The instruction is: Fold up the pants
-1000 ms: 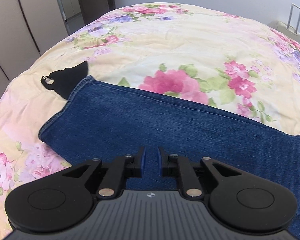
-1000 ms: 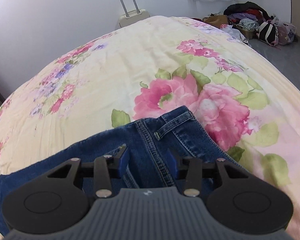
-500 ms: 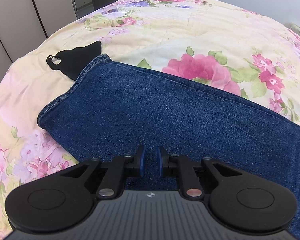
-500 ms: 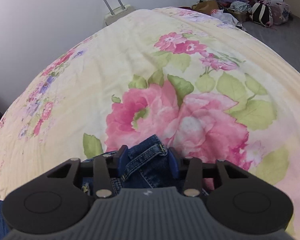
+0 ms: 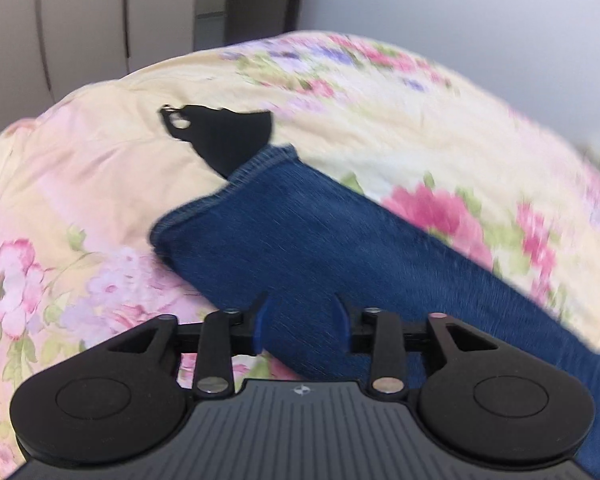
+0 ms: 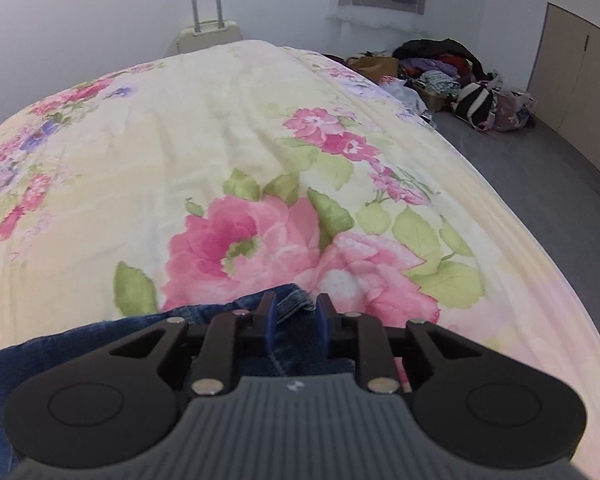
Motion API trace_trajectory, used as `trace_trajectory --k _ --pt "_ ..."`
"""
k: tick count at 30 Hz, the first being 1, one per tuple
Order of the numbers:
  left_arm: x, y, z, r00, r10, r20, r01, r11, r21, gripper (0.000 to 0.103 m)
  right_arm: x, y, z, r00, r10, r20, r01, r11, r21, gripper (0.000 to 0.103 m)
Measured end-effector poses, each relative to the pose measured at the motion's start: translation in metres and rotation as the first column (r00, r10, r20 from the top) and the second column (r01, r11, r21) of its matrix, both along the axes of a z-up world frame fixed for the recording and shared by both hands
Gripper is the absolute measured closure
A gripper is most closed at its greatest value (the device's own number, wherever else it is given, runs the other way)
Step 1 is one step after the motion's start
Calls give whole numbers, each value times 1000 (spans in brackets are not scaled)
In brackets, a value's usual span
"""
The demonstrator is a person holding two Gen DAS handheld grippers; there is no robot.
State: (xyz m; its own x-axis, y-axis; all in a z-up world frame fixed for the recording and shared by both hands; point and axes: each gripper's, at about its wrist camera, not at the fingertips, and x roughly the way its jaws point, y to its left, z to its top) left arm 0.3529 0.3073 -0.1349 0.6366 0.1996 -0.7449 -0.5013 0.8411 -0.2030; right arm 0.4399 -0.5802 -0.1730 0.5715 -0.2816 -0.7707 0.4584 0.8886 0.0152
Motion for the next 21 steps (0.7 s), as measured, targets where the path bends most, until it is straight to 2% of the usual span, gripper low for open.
trace_trajectory --k 2,5,8,10,12,13,17,21 --pt "-16 23 2 995 70 67 -66 995 -70 48 -10 21 9 999 51 11 -51 999 18 85" --pt "-36 57 -7 976 181 121 -156 969 -193 43 -26 60 20 991 124 41 -126 989 73 82" --pt "-46 82 -26 956 252 149 -194 927 -321 41 -35 104 23 977 204 61 -211 967 144 80" --pt "-48 95 -43 939 302 162 -214 886 -411 38 -38 138 23 965 253 70 -261 950 173 80" --pt "-45 103 -60 928 342 149 -240 852 -465 38 -38 170 20 955 286 76 -295 934 200 80" --pt "-42 105 -67 925 350 147 -245 846 -475 38 -37 185 18 951 300 78 -310 927 212 80" --pt "-30 108 -84 917 358 174 -247 855 -455 42 -40 239 10 938 335 95 -348 901 258 80" --pt "-14 112 -89 924 330 196 -235 890 -392 49 -51 274 2 929 351 116 -370 881 296 80"
